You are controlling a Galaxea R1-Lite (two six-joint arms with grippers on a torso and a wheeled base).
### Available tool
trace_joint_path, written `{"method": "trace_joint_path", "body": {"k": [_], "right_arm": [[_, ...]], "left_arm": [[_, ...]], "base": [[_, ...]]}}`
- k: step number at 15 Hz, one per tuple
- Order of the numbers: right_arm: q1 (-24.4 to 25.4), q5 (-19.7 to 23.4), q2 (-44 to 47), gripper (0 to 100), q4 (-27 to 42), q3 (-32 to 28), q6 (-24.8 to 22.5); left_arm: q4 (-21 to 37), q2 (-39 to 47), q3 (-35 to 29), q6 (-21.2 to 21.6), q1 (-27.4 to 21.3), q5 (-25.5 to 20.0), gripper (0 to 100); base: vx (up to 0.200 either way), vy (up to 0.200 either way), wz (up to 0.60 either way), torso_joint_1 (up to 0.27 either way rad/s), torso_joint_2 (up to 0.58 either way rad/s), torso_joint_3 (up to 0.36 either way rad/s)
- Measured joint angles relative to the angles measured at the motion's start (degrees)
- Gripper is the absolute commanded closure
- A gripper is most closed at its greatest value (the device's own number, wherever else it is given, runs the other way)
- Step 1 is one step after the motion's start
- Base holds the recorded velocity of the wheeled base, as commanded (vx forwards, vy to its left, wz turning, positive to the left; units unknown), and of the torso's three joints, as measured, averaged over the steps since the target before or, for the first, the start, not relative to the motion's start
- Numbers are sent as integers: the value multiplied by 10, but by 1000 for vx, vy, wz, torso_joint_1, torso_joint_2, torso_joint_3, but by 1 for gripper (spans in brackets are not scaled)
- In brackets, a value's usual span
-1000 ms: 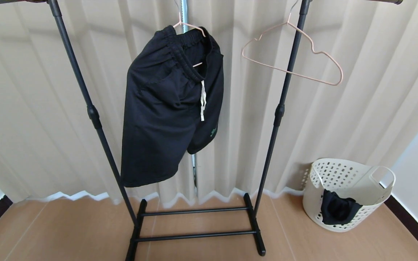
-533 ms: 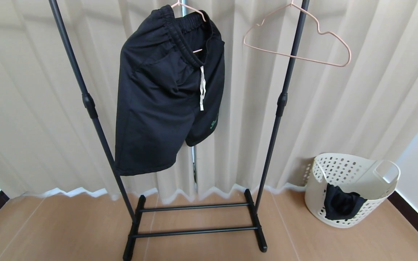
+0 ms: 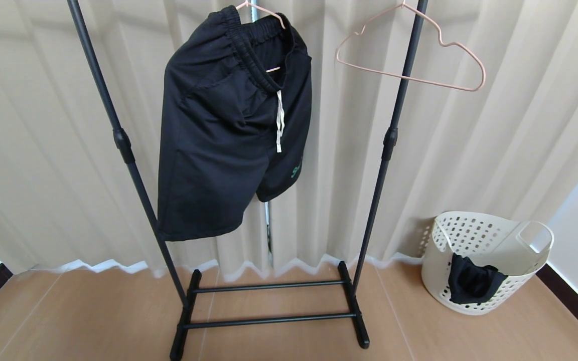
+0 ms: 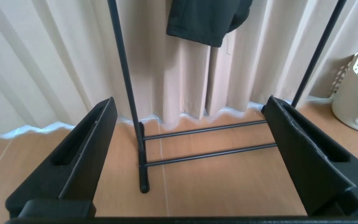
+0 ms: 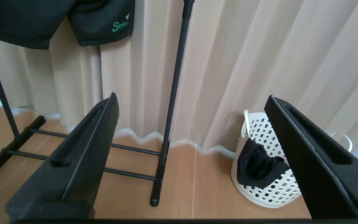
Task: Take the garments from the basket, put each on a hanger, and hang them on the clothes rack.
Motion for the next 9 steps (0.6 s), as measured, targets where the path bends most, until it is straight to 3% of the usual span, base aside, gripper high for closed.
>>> {"method": "trace_joint_path", "body": {"k": [9], "right_arm": [[0,0,0,0,0,0,0]], "left_arm": [[0,0,0,0,0,0,0]], "base": [[0,0,0,0,0,0]]}}
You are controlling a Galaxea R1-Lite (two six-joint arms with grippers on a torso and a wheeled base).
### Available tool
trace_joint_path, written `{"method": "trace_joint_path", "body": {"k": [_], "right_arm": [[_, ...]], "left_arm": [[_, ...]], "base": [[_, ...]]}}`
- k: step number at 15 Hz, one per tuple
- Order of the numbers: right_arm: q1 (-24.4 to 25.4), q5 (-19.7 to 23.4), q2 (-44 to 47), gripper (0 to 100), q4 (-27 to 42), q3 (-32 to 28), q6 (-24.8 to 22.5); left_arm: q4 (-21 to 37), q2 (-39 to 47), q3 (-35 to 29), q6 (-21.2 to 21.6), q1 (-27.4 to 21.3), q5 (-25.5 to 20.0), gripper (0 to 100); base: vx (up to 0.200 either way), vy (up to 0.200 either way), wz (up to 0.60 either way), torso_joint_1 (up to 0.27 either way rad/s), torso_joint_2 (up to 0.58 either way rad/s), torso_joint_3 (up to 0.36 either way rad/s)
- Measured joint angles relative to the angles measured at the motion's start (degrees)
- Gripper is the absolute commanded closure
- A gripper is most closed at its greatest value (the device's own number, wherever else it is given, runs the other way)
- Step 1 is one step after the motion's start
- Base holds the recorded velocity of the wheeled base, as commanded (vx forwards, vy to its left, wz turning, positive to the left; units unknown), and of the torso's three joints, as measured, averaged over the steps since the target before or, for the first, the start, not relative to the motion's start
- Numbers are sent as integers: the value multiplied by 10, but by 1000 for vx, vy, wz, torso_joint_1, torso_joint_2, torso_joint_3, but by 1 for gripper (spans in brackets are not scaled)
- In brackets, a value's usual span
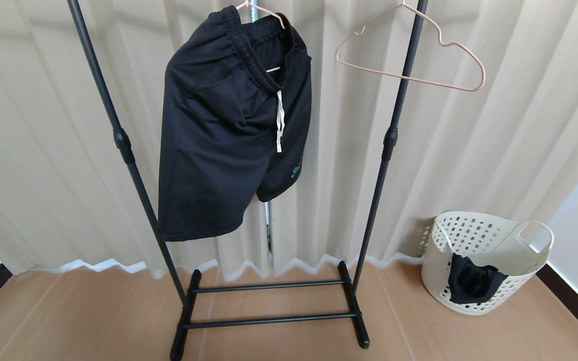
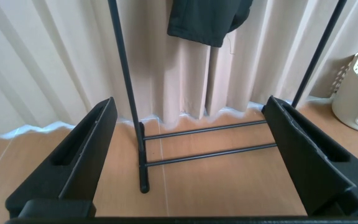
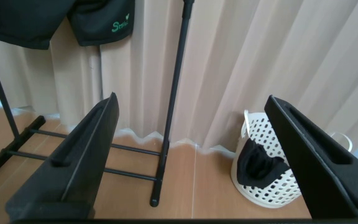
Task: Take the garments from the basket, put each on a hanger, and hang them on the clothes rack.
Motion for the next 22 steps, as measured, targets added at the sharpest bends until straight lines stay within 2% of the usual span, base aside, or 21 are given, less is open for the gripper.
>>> {"method": "trace_joint_path", "body": {"k": [2,7,9,19,22], "right_arm": [[0,0,0,0,0,0,0],[0,0,0,0,0,0,0],[0,0,0,0,0,0,0],[0,0,0,0,0,0,0],[0,0,0,0,0,0,0]], "left_arm": [[0,0,0,0,0,0,0],[0,0,0,0,0,0,0],[0,0,0,0,0,0,0],[0,0,0,-1,0,-1,0],[0,0,0,-1,0,-1,0]], "base": [[0,0,0,0,0,0],[0,0,-600,1,2,4],[0,0,0,0,0,0],[0,-200,0,2,3,1],[200,-200,0,2,2,2]]}}
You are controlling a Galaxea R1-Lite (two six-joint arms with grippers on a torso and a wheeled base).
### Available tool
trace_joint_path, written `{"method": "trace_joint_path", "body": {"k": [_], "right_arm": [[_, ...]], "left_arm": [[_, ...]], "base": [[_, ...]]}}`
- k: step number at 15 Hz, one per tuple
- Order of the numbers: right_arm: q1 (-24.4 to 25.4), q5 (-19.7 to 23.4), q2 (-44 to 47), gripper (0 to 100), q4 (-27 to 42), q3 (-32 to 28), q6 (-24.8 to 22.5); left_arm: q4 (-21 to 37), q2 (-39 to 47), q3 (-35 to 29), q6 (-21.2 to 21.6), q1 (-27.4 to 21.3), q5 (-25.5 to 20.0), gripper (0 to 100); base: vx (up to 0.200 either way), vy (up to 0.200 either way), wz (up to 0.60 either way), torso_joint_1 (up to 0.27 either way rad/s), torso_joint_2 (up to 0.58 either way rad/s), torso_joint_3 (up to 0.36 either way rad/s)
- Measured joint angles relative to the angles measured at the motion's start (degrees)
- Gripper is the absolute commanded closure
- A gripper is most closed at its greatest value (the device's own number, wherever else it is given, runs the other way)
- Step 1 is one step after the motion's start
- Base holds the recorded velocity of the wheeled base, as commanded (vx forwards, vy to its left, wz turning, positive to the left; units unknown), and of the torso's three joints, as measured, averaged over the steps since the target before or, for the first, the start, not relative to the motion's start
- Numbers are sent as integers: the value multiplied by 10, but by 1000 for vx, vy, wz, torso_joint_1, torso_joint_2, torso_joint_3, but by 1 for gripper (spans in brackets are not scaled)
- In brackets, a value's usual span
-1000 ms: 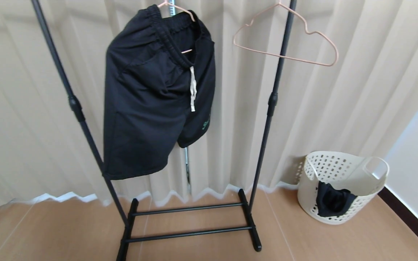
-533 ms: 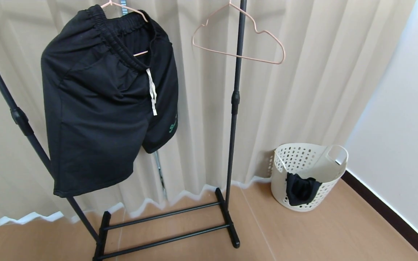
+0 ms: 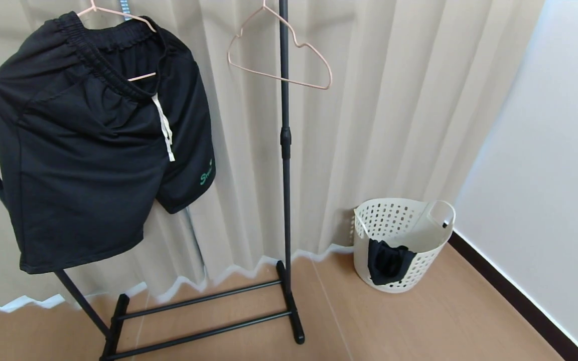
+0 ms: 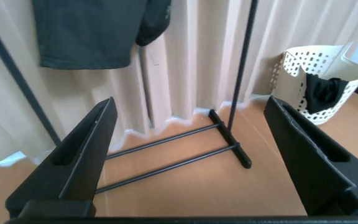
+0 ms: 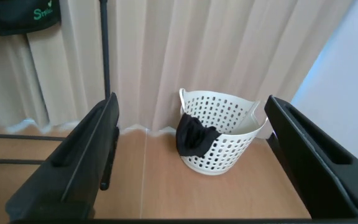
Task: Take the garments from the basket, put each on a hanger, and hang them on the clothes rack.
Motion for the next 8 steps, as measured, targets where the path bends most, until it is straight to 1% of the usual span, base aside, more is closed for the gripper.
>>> {"method": "trace_joint_path", "body": {"k": [5,6,8], "right_arm": [[0,0,0,0,0,0,0],[0,0,0,0,0,0,0],[0,0,0,0,0,0,0]], "left_arm": [[1,0,0,0,0,0,0],[0,0,0,0,0,0,0],[0,0,0,0,0,1,0]], "base": [[200,-200,0,3,0,8],[200,0,0,7,7,-2],[200,-200,0,2,0,2]]}}
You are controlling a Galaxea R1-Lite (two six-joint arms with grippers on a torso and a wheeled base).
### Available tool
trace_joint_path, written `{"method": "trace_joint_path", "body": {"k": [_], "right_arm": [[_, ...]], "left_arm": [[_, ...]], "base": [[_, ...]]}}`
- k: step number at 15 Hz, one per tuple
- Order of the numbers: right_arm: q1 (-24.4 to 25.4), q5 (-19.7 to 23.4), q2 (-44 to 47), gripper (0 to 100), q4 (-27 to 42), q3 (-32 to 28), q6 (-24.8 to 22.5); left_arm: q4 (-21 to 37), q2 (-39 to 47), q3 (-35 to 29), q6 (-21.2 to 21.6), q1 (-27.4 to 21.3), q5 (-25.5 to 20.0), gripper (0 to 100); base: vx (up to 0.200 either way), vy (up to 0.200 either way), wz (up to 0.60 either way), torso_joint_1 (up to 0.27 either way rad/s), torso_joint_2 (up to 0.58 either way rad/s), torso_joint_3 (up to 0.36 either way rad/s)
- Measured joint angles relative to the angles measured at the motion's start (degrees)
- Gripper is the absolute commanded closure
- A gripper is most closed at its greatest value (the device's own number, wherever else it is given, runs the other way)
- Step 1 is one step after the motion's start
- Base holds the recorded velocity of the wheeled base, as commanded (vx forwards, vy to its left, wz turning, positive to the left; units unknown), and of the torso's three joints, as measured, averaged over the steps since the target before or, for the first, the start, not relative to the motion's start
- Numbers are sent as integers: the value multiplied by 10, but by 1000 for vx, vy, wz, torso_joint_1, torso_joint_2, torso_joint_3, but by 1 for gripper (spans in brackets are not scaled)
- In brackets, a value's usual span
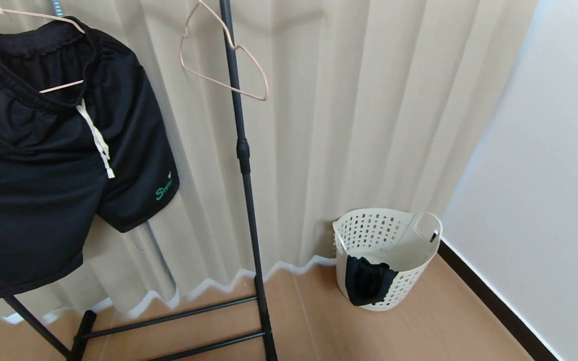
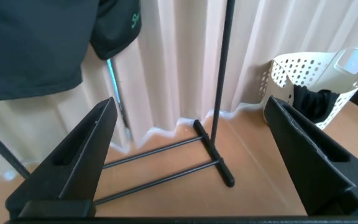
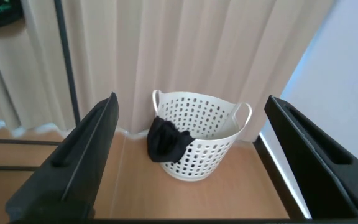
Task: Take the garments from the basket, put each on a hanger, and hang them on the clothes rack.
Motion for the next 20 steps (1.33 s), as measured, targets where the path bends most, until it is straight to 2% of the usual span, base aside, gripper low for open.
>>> {"method": "trace_joint_path", "body": {"k": [3,7,9,20], "right_arm": [[0,0,0,0,-1,0,0],[0,0,0,0,0,0,1],[0,0,0,0,0,0,1],[0,0,0,0,-1,0,1]], "left_arm": [[0,0,0,0,-1,1,0],[-1,0,0,0,0,0,0],[0,0,0,0,-1,0,0],[0,0,1,0,0,1,0]], "base": [[67,-200,0,4,-2,-1],[0,0,0,0,0,0],[0,-200,0,0,2,2],[0,0,0,0,0,0]]}}
